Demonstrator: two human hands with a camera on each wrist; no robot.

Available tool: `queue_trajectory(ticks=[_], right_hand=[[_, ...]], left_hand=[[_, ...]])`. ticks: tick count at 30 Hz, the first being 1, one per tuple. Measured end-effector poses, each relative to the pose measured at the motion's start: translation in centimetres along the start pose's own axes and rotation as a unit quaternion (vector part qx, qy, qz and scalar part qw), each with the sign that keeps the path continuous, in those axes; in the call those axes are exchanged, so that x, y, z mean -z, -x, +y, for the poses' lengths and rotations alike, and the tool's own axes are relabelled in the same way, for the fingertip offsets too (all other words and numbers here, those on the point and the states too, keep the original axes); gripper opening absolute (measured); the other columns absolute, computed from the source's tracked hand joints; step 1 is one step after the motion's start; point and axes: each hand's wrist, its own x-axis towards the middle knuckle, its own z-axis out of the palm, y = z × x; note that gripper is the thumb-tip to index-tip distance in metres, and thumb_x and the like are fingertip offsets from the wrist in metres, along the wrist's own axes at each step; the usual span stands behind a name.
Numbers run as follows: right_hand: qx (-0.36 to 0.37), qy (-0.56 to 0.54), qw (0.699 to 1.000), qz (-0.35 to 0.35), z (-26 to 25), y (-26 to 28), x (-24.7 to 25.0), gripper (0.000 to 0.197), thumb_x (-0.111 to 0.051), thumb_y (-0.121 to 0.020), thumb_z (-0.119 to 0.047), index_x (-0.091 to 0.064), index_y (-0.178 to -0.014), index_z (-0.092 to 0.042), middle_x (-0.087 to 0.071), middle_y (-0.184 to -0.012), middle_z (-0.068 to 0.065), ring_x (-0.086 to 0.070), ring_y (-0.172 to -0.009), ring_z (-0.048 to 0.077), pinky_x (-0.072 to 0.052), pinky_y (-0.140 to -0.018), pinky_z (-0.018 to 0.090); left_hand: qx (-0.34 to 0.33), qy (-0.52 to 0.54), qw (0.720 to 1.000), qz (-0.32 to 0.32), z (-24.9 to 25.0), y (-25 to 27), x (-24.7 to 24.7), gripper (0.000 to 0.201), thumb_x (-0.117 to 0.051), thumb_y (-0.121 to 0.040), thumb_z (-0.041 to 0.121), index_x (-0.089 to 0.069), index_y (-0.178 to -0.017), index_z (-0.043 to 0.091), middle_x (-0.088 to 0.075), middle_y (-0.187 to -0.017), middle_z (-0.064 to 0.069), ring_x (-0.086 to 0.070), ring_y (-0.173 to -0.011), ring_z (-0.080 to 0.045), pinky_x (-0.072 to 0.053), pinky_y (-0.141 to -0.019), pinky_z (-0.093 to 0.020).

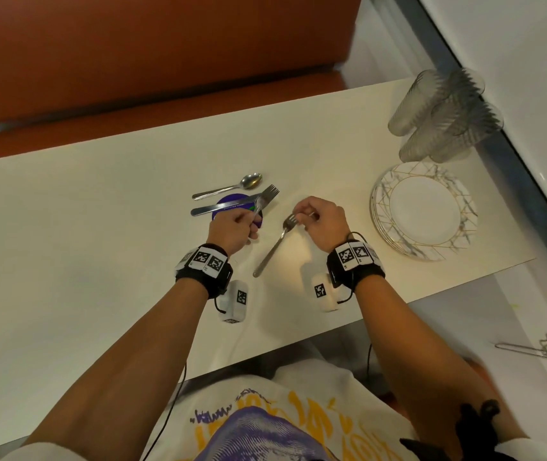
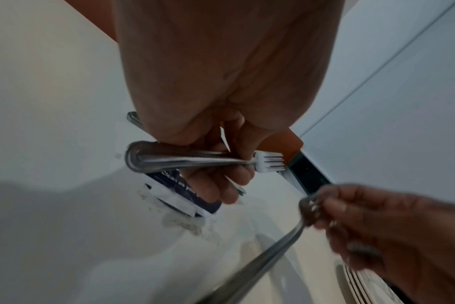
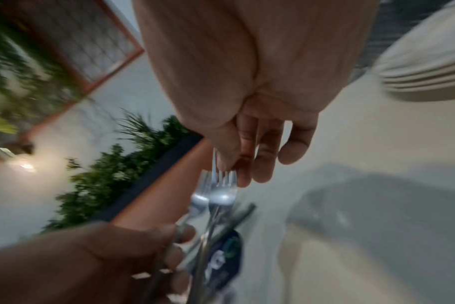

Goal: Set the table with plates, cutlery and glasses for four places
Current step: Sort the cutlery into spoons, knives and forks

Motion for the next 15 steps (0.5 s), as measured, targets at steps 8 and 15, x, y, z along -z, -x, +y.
queue_trajectory(ticks=[8,15], right_hand=[[0.011,0.001,1.0,0.022,-5.2,-2.7,-2.2,0.009,-0.066,-0.092,-0.01,-0.07,-0.095,-0.017,-0.07,-0.076,-0.004,-0.068,-0.077,0.014,-0.05,-0.074,0.019],[0.017,0.047,0.998,0.041,-5.5,-2.9,-3.6,0.017,-0.061,-0.095,-0.012,-0.063,-0.111,-0.015,-0.06,-0.071,-0.003,-0.054,-0.061,0.005,-0.037,-0.053,0.004]], left_hand=[[0.067,0.095,0.992,-0.043,0.6,1.2,0.9,0.024,-0.054,-0.105,0.013,-0.074,-0.107,0.0,-0.076,-0.098,-0.026,-0.076,-0.076,-0.031,-0.064,-0.067,-0.034],[0.088,0.136,0.985,-0.064,0.9,1.8,1.8,0.026,-0.055,-0.104,0.019,-0.074,-0.102,0.002,-0.068,-0.079,-0.013,-0.057,-0.055,-0.017,-0.043,-0.053,-0.028]])
